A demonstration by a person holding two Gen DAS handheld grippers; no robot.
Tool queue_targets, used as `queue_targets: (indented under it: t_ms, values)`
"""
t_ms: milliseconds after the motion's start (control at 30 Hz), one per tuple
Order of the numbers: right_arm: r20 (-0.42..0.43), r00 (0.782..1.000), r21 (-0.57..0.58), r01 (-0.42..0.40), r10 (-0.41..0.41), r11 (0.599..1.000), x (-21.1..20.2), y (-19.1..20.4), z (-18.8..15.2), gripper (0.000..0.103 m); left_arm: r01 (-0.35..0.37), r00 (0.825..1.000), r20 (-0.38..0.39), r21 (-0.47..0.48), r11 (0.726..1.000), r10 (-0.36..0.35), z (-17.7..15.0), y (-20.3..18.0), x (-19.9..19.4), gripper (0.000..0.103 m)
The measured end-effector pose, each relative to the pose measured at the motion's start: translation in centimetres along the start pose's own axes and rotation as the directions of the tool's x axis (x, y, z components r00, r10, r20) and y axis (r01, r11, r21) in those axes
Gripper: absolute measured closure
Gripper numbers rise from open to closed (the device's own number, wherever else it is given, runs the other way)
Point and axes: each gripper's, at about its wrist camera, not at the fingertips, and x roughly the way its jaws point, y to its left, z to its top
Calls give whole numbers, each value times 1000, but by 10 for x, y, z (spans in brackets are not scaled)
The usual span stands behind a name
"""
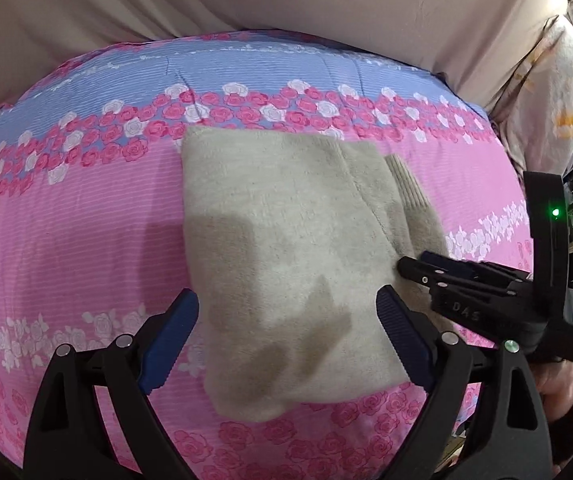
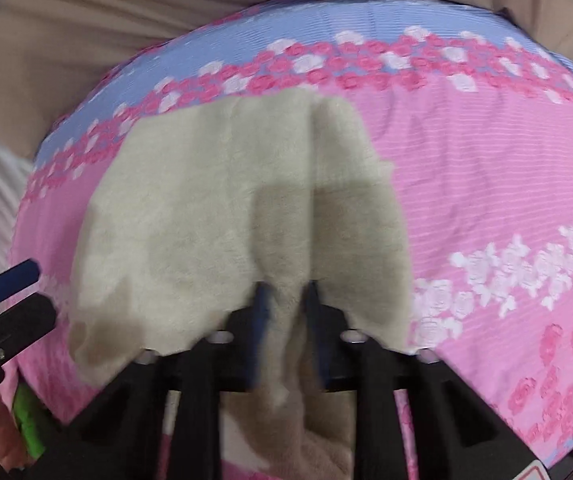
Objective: Fold small clothes
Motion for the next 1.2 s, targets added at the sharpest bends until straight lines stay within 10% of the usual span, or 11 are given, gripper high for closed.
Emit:
queue_targets:
  t_ms: [233,400,533,1200]
  values:
    - [100,995,-81,26,-18,996,-54,6,-13,72,-86,996,14,-106,991,88,-18,-16,0,15]
    - [210,972,15,107,-108,994,-91,17,-47,43,-130,989,59,-93,987,136,-33,-20,-18,15]
    - [198,975,153,67,-97,986,-88,12,-71,42,-180,978,102,-56,982,184,-42,-21,-34,15]
    - [245,952,8,189,-185,982,-93,41,-104,41,-265,953,120,-119,957,278,-76,-21,-48,15]
